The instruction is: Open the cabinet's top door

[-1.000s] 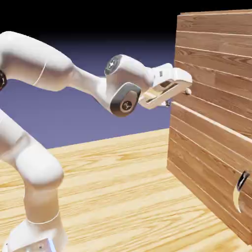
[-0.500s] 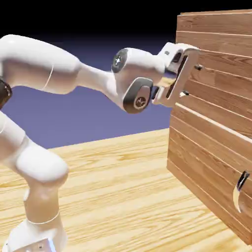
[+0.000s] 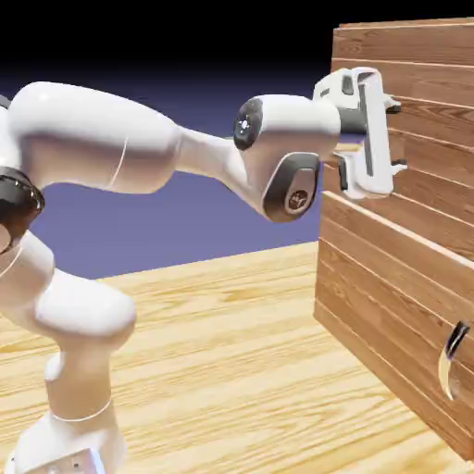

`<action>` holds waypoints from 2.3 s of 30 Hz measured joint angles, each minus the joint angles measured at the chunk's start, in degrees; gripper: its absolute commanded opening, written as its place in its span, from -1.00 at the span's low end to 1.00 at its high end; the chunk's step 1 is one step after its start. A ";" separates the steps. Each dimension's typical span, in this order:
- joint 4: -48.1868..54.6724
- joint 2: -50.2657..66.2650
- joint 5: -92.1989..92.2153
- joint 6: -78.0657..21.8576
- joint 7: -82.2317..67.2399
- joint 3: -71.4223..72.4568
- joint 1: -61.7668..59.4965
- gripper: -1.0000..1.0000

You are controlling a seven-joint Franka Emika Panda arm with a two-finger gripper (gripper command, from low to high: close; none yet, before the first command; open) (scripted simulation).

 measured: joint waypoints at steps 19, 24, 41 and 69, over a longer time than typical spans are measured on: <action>9.19 -1.94 -9.67 7.10 -47.35 -21.03 16.38 0.00; 10.97 -2.32 -11.55 8.48 -56.54 -25.11 19.56 0.00; 8.90 9.29 -2.07 15.13 -54.96 -23.76 16.18 -1.00; -15.87 6.50 34.48 21.71 -70.49 32.18 -37.13 -1.00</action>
